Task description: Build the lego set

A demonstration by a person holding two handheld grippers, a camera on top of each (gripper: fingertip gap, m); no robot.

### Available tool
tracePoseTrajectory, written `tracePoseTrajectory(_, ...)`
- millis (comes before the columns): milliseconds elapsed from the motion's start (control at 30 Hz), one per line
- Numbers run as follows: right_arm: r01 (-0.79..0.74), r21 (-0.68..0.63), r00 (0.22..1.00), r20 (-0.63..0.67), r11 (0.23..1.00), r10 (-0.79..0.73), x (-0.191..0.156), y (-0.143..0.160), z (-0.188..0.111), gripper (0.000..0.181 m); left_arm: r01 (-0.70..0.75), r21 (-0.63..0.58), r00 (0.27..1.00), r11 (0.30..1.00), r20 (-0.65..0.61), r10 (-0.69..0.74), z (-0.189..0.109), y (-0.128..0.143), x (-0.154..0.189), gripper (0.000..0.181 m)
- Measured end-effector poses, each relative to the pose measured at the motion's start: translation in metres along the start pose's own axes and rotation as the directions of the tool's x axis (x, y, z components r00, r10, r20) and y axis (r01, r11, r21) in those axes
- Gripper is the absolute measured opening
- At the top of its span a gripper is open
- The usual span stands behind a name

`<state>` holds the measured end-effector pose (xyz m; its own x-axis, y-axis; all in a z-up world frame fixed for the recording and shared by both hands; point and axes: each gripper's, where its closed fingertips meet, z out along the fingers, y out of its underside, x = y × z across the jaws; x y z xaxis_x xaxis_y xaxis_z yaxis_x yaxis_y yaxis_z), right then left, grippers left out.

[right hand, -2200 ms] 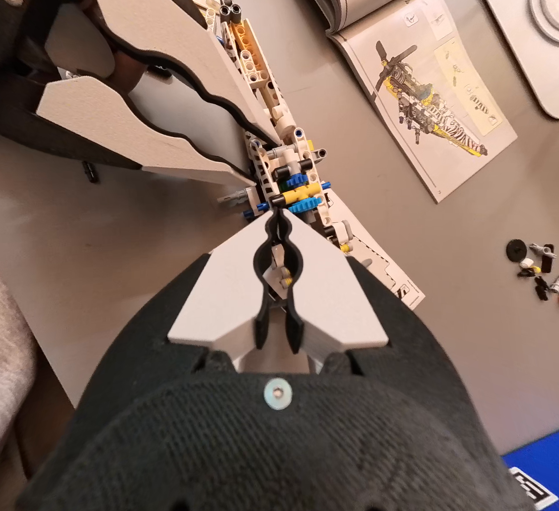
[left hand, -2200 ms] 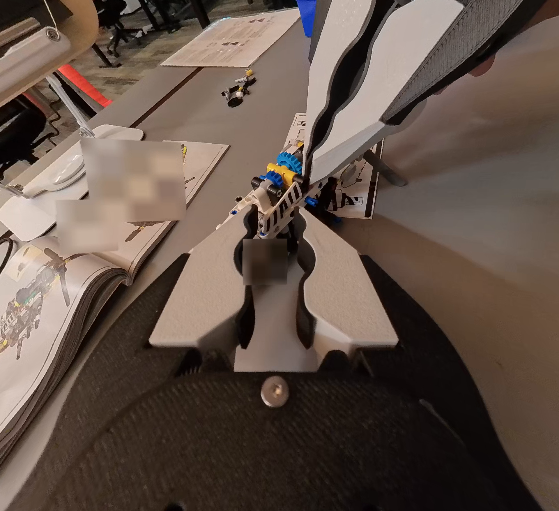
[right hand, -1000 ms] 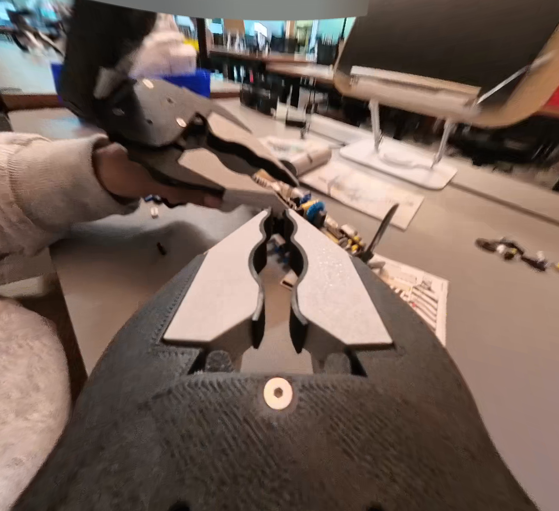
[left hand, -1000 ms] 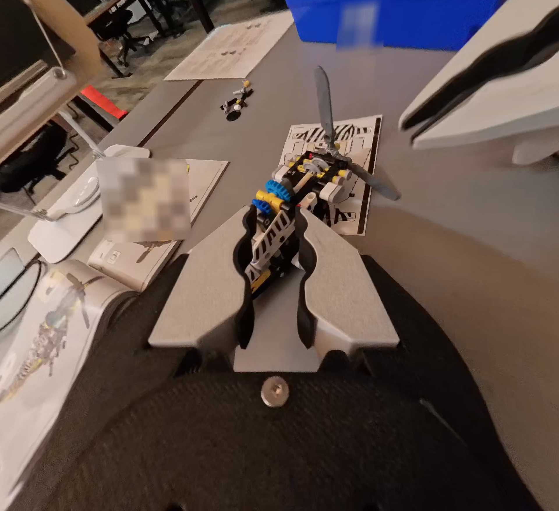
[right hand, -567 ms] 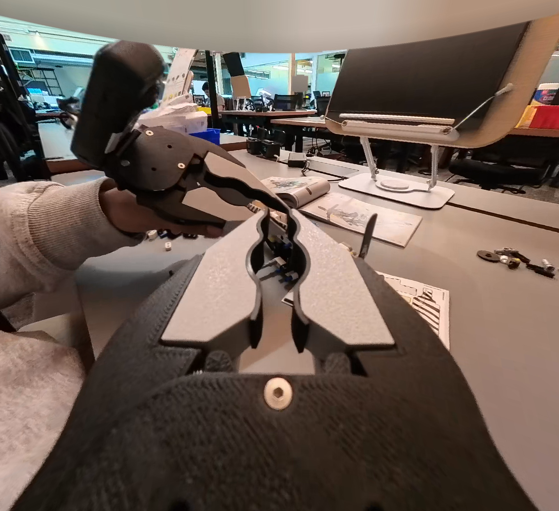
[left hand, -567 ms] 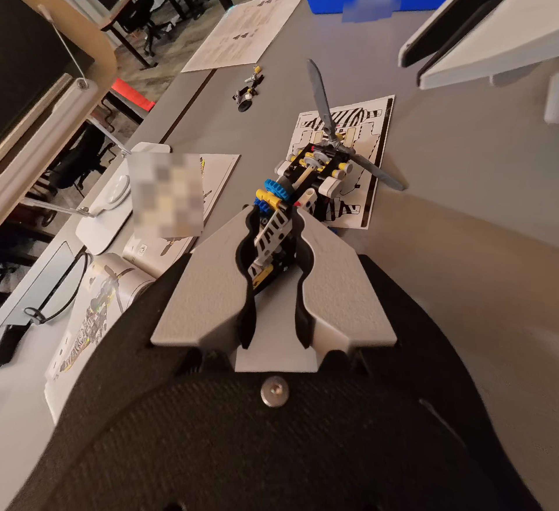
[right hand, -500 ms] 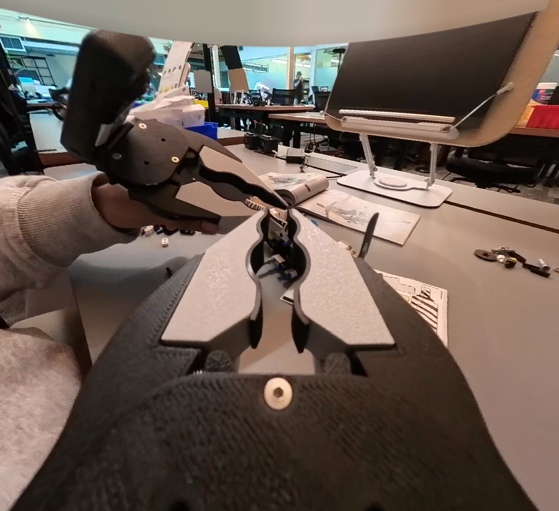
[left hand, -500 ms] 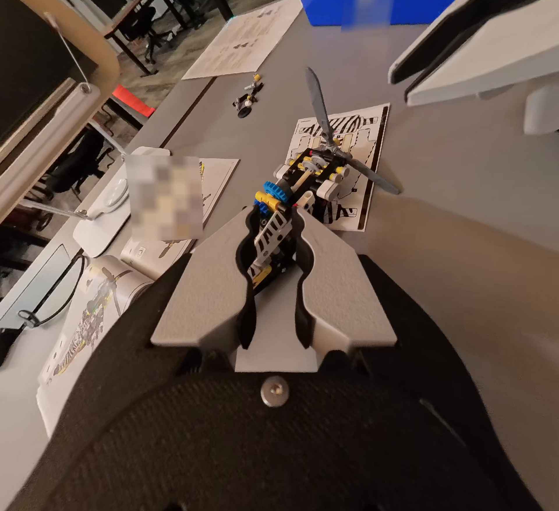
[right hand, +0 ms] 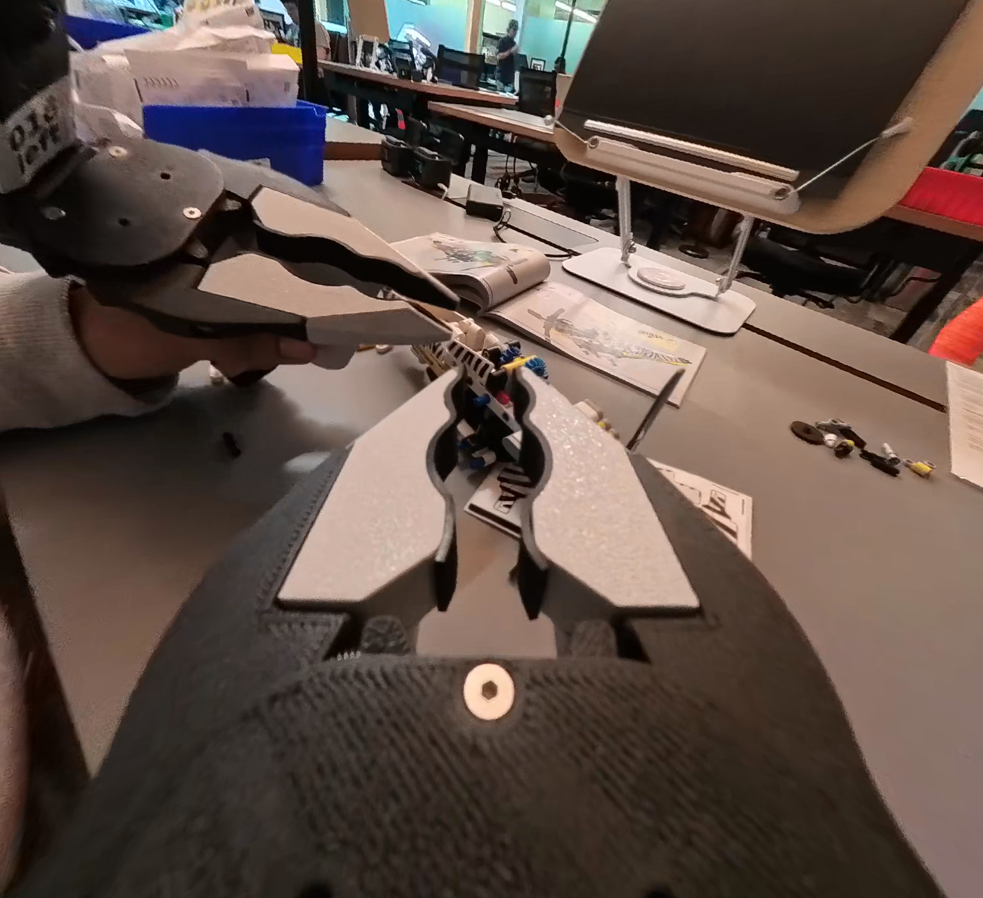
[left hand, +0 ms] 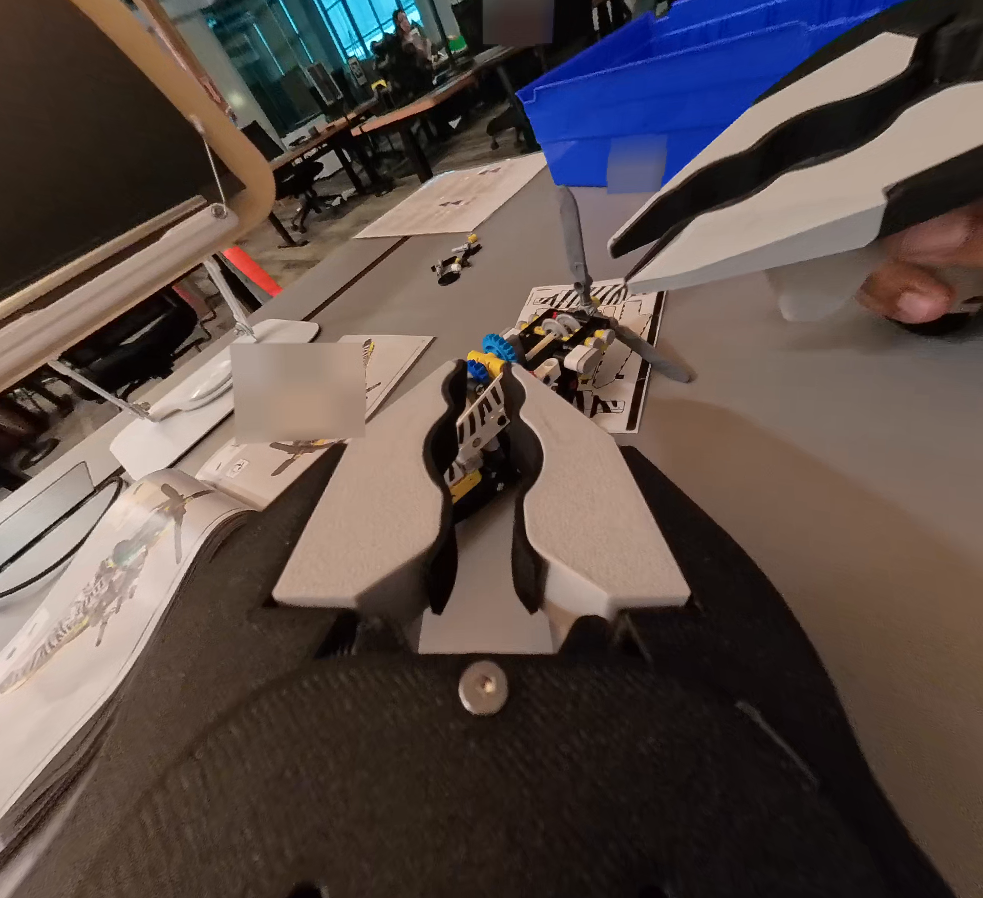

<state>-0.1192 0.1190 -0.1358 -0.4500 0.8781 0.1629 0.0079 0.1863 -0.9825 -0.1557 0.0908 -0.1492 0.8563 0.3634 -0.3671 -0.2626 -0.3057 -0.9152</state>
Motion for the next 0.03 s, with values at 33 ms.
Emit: tracePoseTrajectory(33,0.011,-0.008,1.0,-0.006,1.0,-0.011,-0.0003,0.001,0.0041,0.014,0.004,0.008,1.0,1.0,-0.002,-0.004,0.0,-0.0011,-0.0003,0.01)
